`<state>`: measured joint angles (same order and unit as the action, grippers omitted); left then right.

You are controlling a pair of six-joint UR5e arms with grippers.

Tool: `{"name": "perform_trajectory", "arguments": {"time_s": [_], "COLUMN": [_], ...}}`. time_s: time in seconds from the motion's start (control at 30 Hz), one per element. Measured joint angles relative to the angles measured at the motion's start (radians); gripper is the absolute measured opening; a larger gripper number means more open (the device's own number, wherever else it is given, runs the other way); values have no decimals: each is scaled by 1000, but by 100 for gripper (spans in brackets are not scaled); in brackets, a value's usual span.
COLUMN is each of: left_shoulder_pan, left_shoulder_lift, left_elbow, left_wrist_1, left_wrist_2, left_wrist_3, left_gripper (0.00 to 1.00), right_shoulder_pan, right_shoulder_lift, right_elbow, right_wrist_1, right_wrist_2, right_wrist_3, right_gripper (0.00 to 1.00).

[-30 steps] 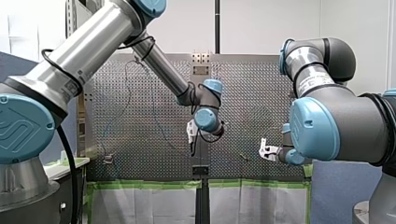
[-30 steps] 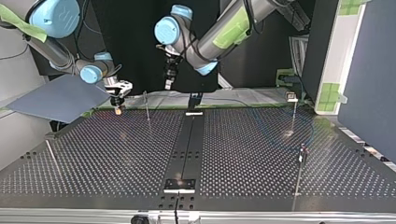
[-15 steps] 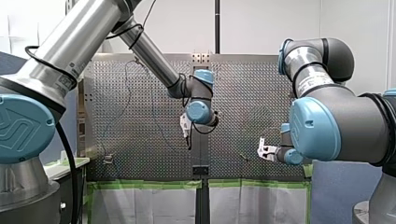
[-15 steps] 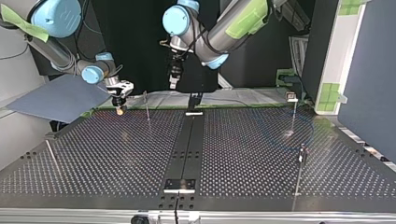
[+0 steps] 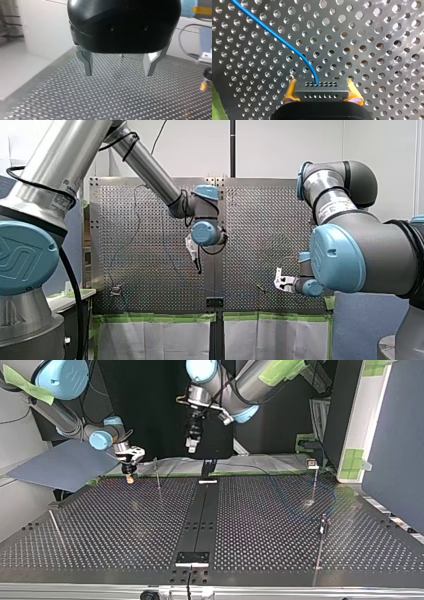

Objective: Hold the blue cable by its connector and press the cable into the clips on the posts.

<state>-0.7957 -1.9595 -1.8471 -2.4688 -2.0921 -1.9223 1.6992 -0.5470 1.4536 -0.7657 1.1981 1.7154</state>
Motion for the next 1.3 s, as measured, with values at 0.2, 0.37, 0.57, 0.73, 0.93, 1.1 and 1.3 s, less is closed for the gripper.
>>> {"name": "perform_trajectory", "arguments": {"time_s": [0.2,0.37,0.57,0.73,0.93,1.1,1.3], "left_shoulder_pan": [2,6,5,6,0,-3,-22], "left_shoulder_lift": [49,87,145,184,219,237,287], "left_elbow": [-49,-87,-146,-184,-237,-284,-341], "left_wrist_1": [49,87,145,184,236,284,328], "left_wrist_2": [-1,-1,-33,-69,-111,-118,-95], "left_wrist_3": [-17,-31,3,40,92,129,94], "left_gripper": [100,100,100,100,100,100,100], "right_shoulder_pan": [1,4,6,8,10,10,10], "right_shoulder_lift": [0,0,0,0,0,0,-1], "right_elbow": [0,0,0,0,-6,-8,-9], "right_wrist_1": [0,0,0,0,4,20,60], "right_wrist_2": [0,0,0,0,4,26,74], "right_wrist_3": [-1,-3,-6,-7,-16,-34,-72], "right_gripper": [0,0,0,0,0,0,0]}}
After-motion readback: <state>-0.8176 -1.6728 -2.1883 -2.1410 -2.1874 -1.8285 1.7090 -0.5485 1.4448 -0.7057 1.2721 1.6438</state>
